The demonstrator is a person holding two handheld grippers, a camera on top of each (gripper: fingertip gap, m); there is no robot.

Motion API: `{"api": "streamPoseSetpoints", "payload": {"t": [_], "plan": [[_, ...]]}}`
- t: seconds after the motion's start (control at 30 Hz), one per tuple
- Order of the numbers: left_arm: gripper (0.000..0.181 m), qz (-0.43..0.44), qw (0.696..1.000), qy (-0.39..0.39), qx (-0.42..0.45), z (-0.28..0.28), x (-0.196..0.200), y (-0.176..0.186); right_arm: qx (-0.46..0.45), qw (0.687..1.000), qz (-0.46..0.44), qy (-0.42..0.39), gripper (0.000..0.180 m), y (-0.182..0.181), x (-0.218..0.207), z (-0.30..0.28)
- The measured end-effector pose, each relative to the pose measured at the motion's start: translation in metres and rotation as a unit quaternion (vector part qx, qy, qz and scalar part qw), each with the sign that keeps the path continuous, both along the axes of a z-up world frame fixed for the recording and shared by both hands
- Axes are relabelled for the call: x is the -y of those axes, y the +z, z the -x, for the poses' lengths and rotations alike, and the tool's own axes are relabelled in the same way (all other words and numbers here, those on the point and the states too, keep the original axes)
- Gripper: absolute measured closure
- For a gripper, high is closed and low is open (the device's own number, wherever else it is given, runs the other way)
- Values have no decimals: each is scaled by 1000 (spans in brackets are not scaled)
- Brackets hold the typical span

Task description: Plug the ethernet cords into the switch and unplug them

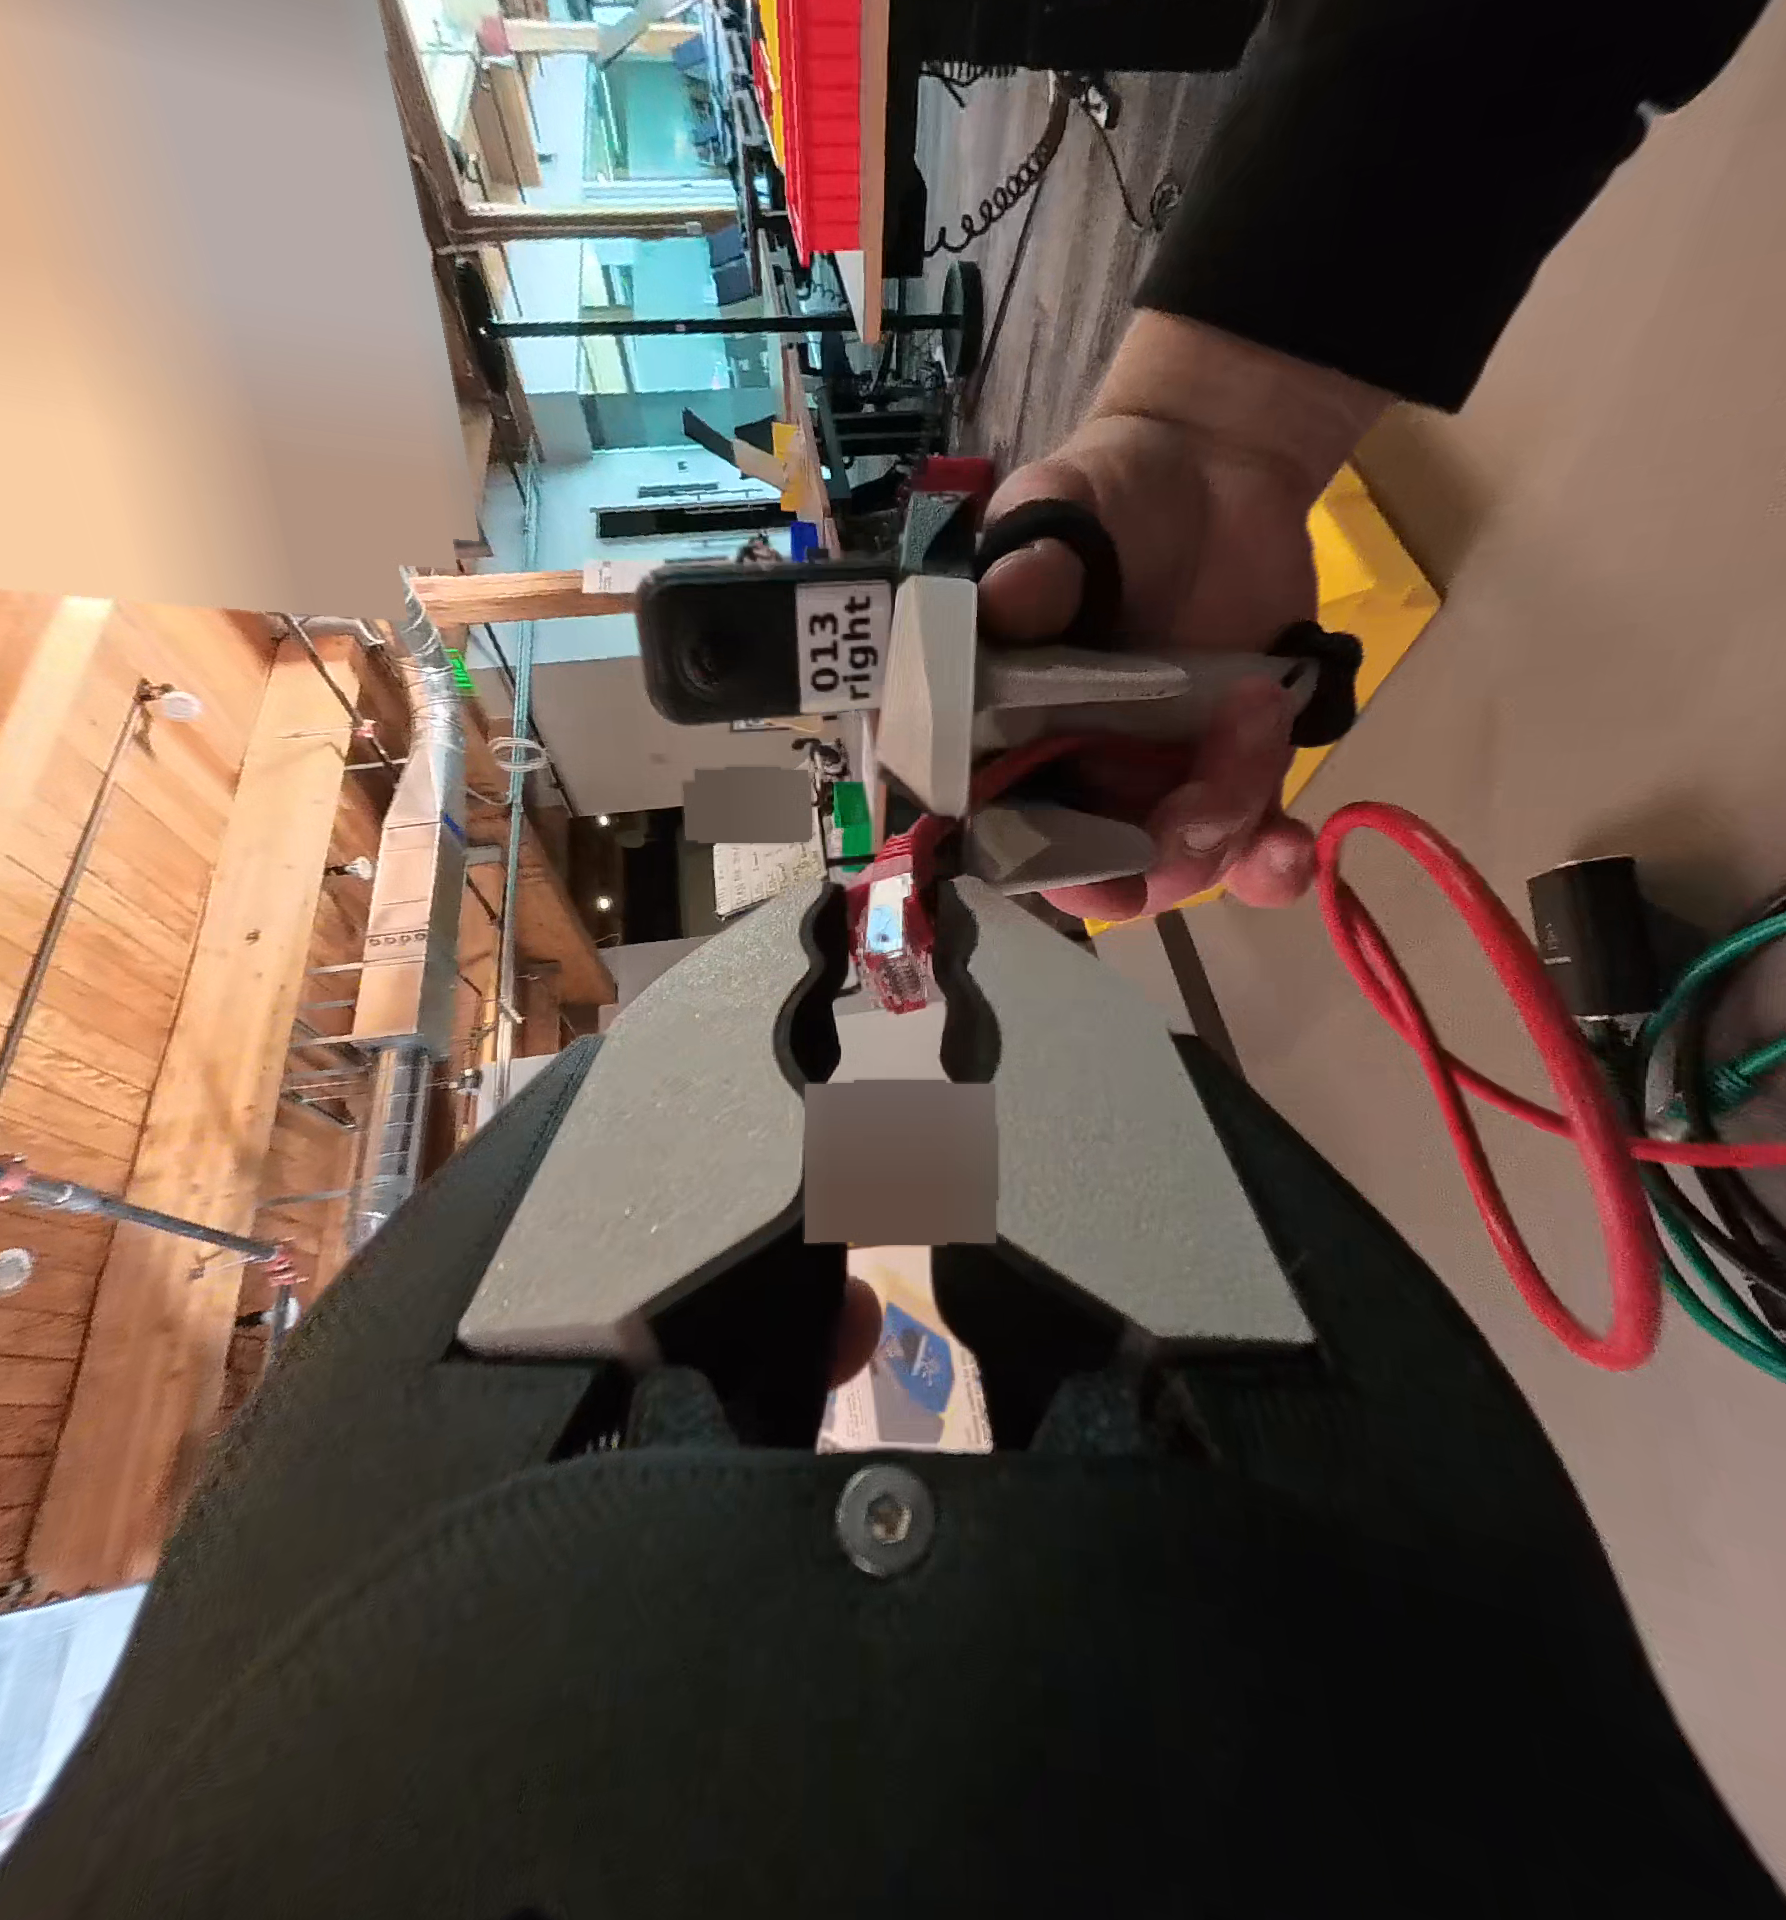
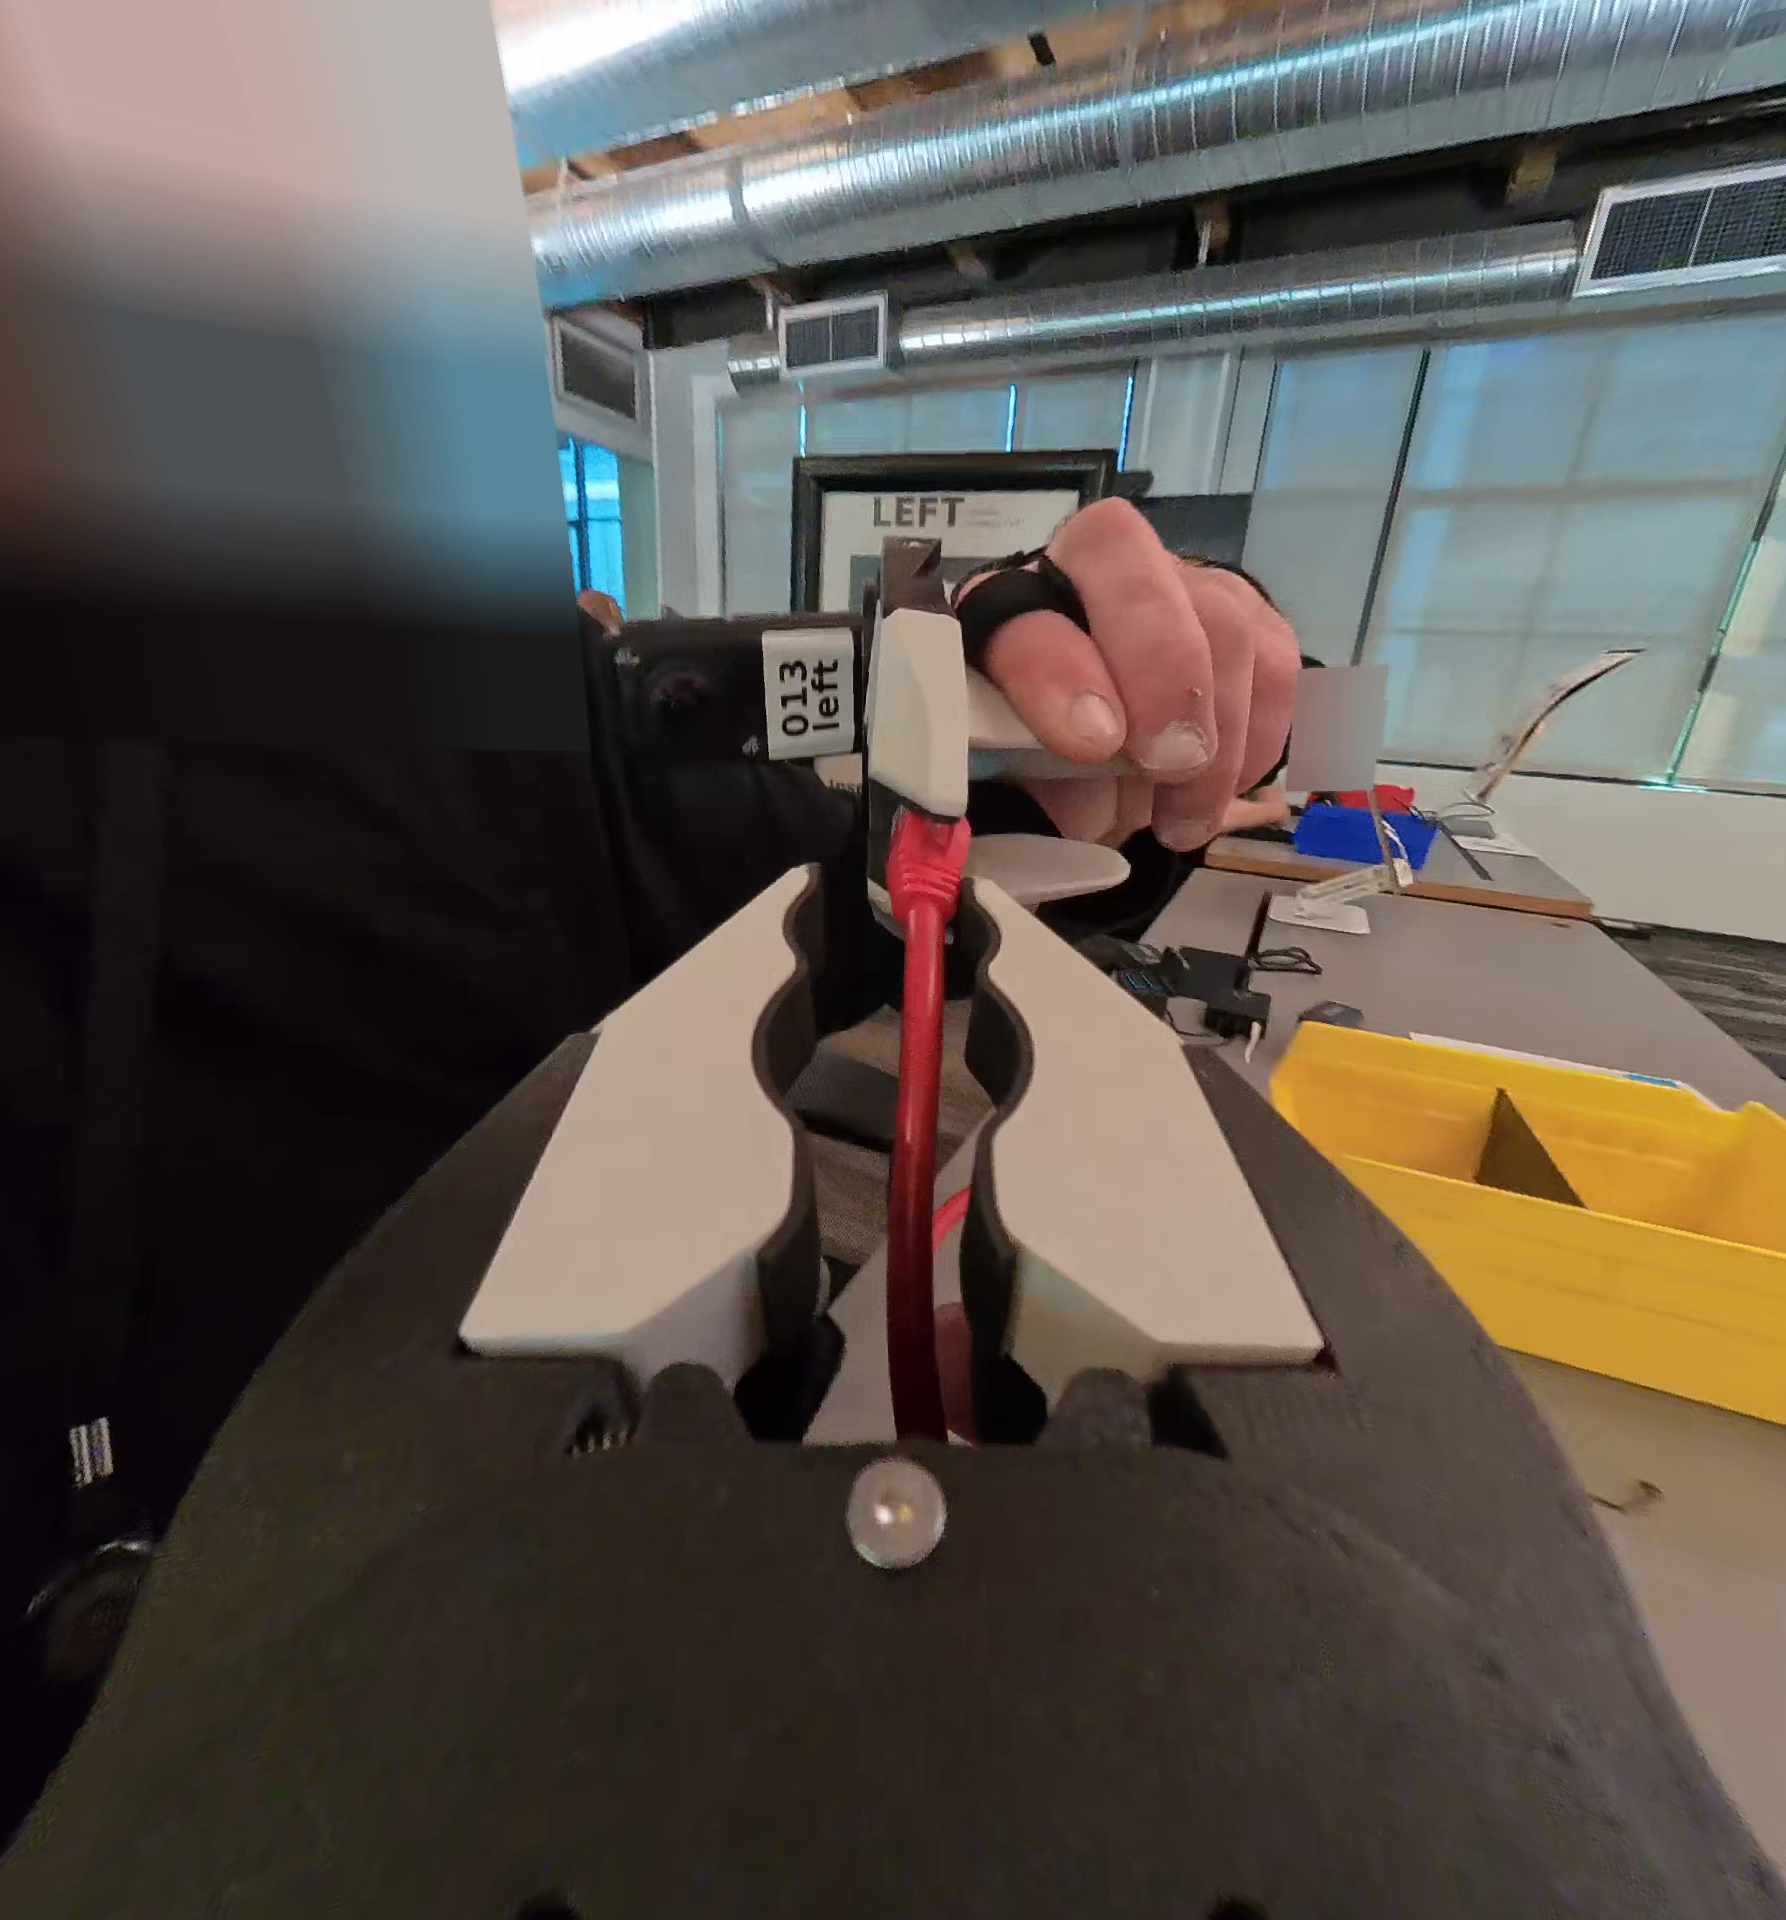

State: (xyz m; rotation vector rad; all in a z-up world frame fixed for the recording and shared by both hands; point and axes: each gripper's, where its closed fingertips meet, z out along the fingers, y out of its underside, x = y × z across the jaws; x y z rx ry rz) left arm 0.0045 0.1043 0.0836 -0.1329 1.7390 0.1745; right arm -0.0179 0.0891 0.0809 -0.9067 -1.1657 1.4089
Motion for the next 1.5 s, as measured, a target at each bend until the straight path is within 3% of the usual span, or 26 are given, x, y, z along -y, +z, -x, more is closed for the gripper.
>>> {"api": "streamPoseSetpoints", "payload": {"t": [0.17,0.27,0.6,0.77,0.9,1.0,1.17,1.4,1.5], "plan": [[165,-56,998,0,20,1,-2,0,-34,998,42,35,158,4,-2,-2],[165,-70,997,0,18,1,-2,-1,-36,998,46,24,169,3,-8,-2],[164,-81,996,17,33,-3,-10,-1,-16,999,21,-28,170,1,-17,-5],[105,23,995,95,13,4,-33,-2,36,995,-6,-93,170,-9,-28,-13],[104,90,989,119,13,13,-54,-8,33,990,-19,-135,170,2,-30,-40],[106,125,982,143,-23,12,-74,-37,53,982,-36,-180,170,8,-30,-61],[98,229,949,162,-140,-2,-101,-124,95,965,-59,-236,170,11,-25,-86],[98,336,887,179,-263,-28,-132,-230,92,958,-67,-262,170,18,-20,-109],[99,348,873,170,-295,-44,-133,-262,88,958,-67,-263,170,18,-20,-113]]}}
